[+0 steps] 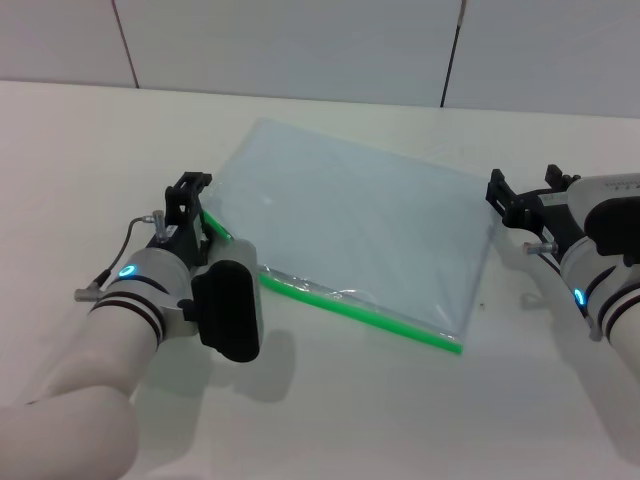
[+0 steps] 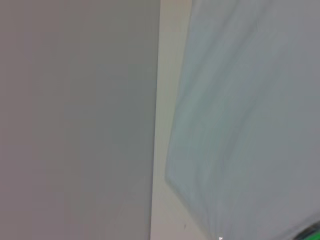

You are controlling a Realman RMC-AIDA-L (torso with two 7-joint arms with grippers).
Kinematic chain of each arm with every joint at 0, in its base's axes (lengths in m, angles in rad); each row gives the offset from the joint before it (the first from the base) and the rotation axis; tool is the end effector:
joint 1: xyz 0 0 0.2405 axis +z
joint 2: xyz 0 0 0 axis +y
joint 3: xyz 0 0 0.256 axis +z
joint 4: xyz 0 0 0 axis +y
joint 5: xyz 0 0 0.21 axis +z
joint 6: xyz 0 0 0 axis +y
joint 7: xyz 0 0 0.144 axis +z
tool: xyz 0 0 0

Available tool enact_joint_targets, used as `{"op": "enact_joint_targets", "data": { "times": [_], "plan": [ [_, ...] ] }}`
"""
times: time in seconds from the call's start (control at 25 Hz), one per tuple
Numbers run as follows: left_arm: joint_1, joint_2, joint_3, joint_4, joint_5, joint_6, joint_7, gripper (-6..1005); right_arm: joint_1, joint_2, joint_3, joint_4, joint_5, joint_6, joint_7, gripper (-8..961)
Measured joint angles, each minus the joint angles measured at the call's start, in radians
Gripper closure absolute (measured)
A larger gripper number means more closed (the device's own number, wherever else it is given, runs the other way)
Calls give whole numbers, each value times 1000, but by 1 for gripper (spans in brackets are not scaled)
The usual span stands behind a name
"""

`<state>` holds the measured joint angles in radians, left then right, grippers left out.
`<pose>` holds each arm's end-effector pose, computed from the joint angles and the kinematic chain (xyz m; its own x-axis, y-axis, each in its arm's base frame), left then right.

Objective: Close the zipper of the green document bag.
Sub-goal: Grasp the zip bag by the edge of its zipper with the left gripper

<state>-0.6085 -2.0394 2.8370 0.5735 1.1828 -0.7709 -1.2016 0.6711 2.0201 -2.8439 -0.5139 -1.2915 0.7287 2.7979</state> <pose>-0.2823 0.3551 -0.0960 0.7718 -0.0611 -0.6329 -0.6105 -0.3493 -0.7108 0.2716 0.3780 -0.0866 0.7114 -0.2998 -0.6356 -0.6955 -0.1713 -0.6978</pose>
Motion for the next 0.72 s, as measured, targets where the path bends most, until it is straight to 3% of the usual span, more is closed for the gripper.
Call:
{"op": "enact_joint_targets", "data": {
  "times": [0.72],
  "plan": [
    [2,-2,20,18,15,6,47,383,2,0,0,0,0,0,0,195]
  ]
}}
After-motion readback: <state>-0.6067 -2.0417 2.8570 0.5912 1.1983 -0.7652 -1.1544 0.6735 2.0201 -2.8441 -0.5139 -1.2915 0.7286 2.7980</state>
